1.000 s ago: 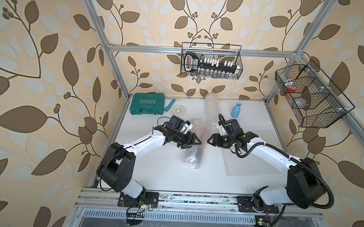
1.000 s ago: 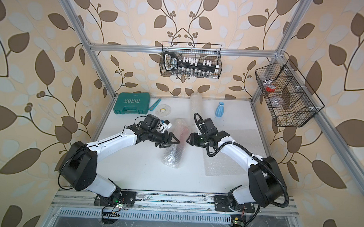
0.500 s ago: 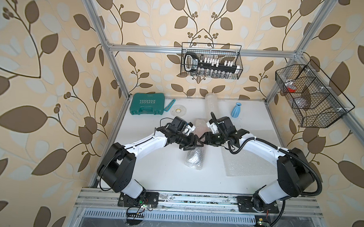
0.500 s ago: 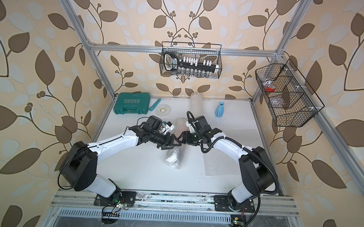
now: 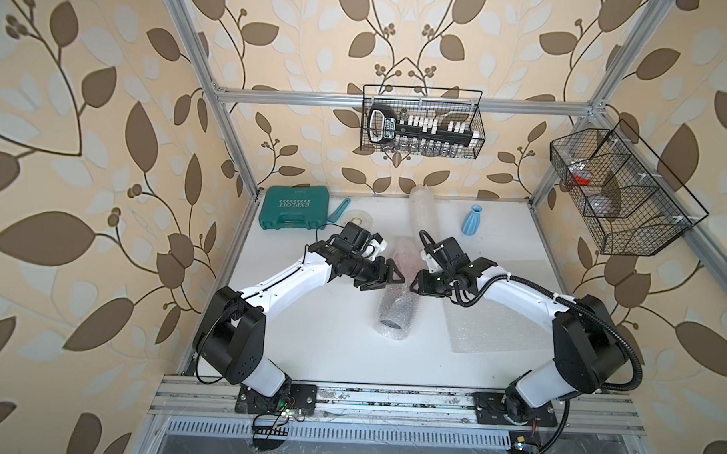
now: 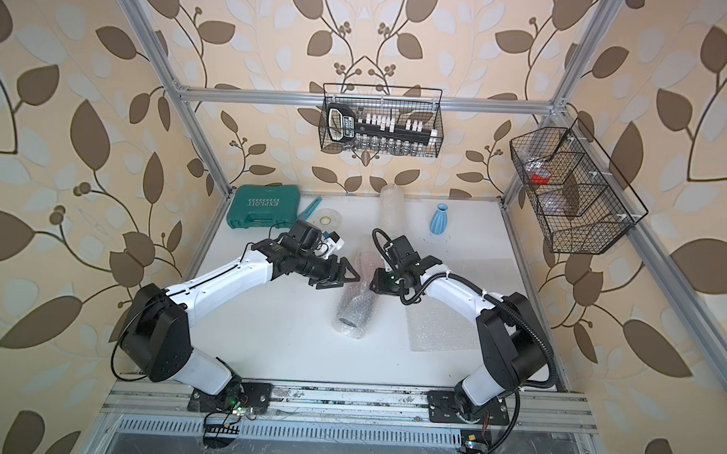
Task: Unwrap the vase from the bubble wrap
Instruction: Adjust the bubble wrap at the center of the board.
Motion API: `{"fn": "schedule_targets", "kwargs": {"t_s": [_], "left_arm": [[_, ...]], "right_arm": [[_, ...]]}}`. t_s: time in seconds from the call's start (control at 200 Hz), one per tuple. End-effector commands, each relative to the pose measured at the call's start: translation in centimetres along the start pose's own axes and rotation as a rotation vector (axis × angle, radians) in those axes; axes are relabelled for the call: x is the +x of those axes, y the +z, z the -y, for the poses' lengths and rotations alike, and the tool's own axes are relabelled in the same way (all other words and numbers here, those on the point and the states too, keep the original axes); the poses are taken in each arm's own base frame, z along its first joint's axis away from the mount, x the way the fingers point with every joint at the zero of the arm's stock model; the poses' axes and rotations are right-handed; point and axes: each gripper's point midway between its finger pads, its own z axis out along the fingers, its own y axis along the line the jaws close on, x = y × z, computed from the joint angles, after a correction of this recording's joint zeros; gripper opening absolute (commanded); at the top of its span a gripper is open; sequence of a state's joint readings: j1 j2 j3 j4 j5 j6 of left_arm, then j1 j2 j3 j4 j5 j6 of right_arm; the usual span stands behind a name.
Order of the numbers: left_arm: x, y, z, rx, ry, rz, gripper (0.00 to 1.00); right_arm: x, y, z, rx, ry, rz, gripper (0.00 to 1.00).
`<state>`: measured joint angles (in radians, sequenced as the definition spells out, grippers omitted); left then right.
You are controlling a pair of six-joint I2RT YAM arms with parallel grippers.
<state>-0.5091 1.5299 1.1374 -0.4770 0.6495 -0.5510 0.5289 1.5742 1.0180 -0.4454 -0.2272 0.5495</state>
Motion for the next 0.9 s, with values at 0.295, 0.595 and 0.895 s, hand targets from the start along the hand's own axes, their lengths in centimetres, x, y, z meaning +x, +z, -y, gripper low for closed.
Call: {"fn": "schedule_targets", "kwargs": {"t_s": [0.295, 0.595, 0.895], "left_arm": [[-1.9, 2.5, -1.8, -0.022, -0.02, -0.046, 0.84], [-2.1, 4.8, -1.6, 0.045, -0.035, -0.112, 0.9], [-1.3, 6.2, -2.6, 0.04, -0.079, -0.15, 0.84]], "right_arm": [[0.3, -1.1, 2.8, 0.152, -0.02, 0.017, 0.39], [0.6, -1.9, 1.8, 0.089, -0.021, 0.027, 0.39], [0.5, -2.0, 1.3, 0.063, -0.017, 0.029, 0.4]]}}
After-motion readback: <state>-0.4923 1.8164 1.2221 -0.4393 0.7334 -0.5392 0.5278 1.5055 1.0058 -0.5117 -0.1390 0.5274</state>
